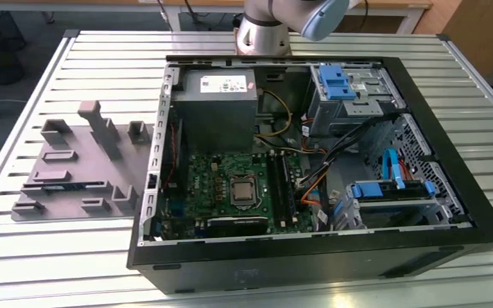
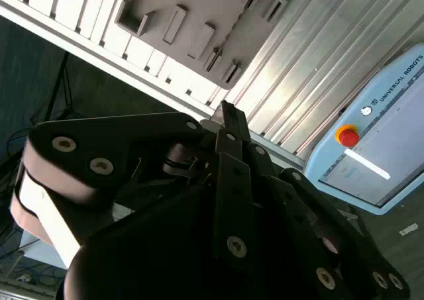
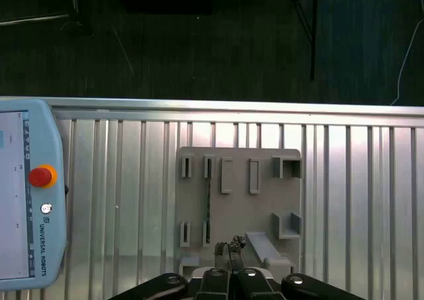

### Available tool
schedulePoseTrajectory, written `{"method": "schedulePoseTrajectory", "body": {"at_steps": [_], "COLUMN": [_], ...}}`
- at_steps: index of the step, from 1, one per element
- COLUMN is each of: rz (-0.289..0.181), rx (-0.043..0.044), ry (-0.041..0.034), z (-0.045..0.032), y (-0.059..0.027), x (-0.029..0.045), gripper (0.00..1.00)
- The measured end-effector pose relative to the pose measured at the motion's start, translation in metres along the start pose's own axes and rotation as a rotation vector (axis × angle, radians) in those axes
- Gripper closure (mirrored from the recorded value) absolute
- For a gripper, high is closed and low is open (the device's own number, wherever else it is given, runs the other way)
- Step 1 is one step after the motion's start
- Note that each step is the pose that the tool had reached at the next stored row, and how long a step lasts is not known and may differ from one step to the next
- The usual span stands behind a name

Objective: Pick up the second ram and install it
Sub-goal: 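Pick up the second ram and move it above second insertion slot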

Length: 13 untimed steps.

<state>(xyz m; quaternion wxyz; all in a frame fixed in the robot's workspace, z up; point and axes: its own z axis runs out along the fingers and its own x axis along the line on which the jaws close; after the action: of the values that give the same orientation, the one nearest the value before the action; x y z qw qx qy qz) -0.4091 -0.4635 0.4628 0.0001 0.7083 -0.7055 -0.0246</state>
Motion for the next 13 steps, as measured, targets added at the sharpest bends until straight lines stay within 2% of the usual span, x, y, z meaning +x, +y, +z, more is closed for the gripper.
{"method": "schedulePoseTrajectory", "body": {"at_steps": [1, 13], "rz": [0.000, 0.001], "rx": [0.0000, 0.0000], "ry": [0.0000, 0.0000], "z": [0.0082, 0.0087], "y": [-0.0002, -0.0003], "x": [0.0003, 0.0003], "gripper": [0.89, 0.89]}}
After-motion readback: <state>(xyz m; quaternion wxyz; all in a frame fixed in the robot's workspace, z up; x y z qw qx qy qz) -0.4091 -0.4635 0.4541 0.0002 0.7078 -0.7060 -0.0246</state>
